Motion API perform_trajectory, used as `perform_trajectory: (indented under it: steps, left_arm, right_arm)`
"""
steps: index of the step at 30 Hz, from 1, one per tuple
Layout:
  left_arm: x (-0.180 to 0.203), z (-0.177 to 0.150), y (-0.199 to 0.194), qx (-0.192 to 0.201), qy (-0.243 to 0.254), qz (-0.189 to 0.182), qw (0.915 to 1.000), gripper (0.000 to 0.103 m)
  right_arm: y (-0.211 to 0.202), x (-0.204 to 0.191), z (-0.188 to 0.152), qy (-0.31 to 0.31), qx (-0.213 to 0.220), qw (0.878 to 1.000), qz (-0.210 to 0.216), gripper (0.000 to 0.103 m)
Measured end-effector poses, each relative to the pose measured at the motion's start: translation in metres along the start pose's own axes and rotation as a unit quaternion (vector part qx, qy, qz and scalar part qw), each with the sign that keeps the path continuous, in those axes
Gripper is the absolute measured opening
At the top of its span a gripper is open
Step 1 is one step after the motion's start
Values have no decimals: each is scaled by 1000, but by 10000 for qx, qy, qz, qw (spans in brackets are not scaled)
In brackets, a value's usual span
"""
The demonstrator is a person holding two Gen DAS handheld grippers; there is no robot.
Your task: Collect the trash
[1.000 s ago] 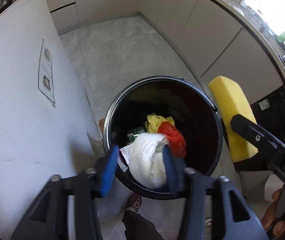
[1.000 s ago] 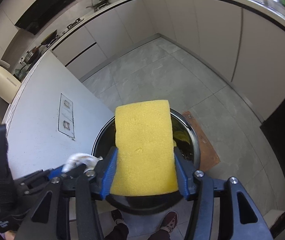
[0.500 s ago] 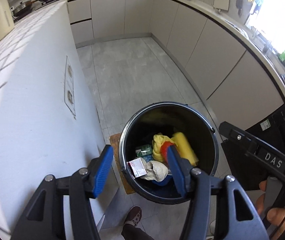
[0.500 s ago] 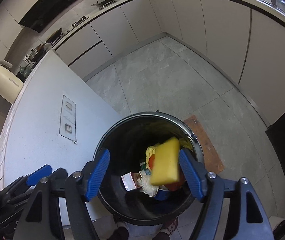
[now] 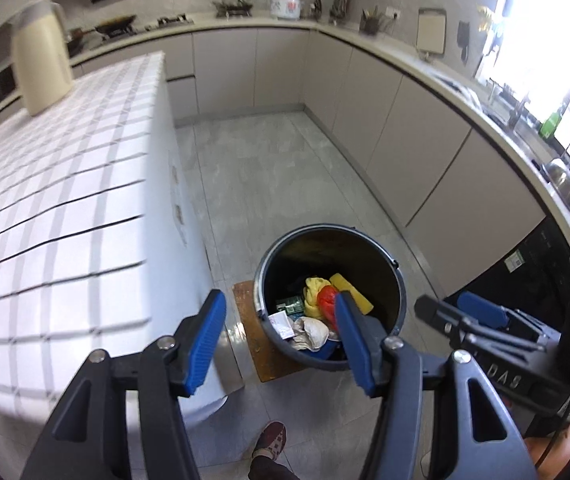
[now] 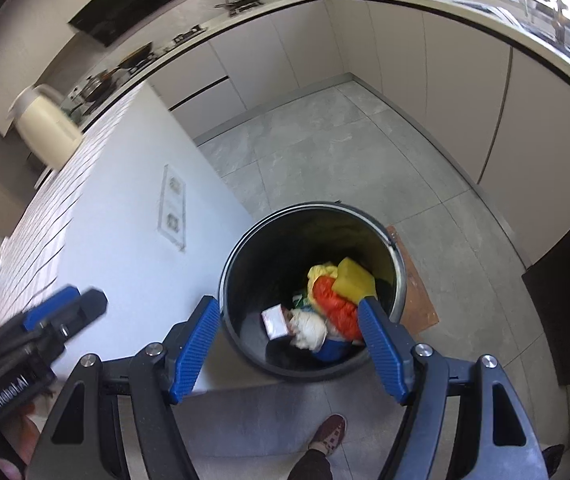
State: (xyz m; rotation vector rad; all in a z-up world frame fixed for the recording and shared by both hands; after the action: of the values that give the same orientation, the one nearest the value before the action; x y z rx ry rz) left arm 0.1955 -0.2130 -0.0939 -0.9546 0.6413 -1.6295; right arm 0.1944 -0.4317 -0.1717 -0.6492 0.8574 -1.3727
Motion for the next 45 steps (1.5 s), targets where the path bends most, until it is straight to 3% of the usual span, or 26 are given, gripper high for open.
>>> perform_trajectory:
  steps: [8, 19, 25, 45]
  left_arm:
    - [-36, -45, -98, 791, -423, 278, 9956, 72]
    - [-58, -100, -174, 1229, -610, 806, 9873, 76]
    - [-55, -109, -191, 1484, -764, 974, 9811, 78]
    - [-23, -132, -206, 1587, -788, 1036, 9787, 80]
  right_arm:
    - [-81, -63, -58, -779, 246, 9967, 13, 74]
    - [-206, -123, -123, -1209, 1038, 9872, -90, 84]
    - [-235, -130, -128, -1342, 1226, 9830, -276, 84]
    - [-273, -111, -129, -1430, 1470, 9784, -263, 85]
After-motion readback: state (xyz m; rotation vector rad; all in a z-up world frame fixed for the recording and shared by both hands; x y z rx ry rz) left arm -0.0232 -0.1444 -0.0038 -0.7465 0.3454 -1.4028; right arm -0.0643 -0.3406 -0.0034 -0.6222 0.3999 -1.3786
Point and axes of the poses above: each gripper's, at about its wrist camera, not at the fingertips, and y roughly the way its jaws point, x to its right, z to its top, the point moved 5 cm from there along y, roughly the way its jaws point, and after that the axes turned 15 degrees about -y, right-handed, at the moved point
